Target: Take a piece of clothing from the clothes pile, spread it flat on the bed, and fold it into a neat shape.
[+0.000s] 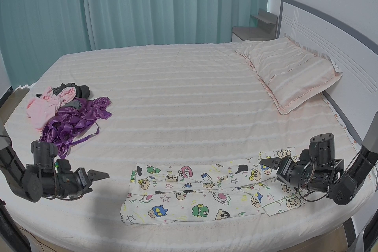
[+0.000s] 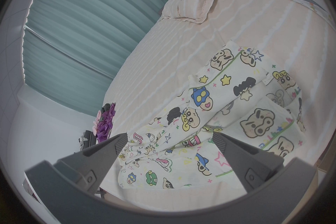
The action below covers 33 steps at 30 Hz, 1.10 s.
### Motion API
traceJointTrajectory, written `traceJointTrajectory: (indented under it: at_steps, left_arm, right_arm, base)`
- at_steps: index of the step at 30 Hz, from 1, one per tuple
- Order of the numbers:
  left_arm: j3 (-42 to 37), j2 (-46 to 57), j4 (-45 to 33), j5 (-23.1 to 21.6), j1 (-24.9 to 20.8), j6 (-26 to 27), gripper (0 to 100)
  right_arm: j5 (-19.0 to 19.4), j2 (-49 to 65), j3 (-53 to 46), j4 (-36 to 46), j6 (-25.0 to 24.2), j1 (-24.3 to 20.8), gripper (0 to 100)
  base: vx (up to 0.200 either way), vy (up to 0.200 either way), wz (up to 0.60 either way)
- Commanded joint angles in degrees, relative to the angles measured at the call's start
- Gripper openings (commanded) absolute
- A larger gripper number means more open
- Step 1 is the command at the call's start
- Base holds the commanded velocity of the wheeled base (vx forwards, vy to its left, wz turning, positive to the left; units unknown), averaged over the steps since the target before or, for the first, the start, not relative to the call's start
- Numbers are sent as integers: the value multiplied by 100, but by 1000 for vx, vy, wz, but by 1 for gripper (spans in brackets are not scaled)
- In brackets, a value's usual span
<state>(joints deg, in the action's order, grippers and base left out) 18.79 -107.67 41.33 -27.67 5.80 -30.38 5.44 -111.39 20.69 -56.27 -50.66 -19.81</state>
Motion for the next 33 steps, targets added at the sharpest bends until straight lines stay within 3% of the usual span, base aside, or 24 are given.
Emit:
traceJointTrajectory:
  at_steps: [1, 6, 15, 24, 33]
  left_arm:
    - [1189, -448, -63, 746, -1327, -645, 100]
    - [1874, -1222, -283, 1018, -1987, -829, 100]
    - [2358, -1520, -336, 1053, -2303, -706, 100]
    - [2384, -1837, -195, 1071, -2250, 586, 100]
    - [2340, -2030, -195, 1062, -2101, 1113, 100]
  right_arm:
    - [-60, 20, -82, -59, 4, -111, 100]
    - [-60, 3, -302, -552, 21, -190, 100]
    - [-69, -59, -487, -903, 101, -234, 100]
    - [-52, -59, -496, -903, 101, -269, 100]
    - [-34, -59, -496, -903, 92, -269, 100]
  base:
    - [0, 0, 0]
    - [0, 0, 0]
    - [0, 0, 0]
    - [0, 0, 0]
    - [0, 0, 0]
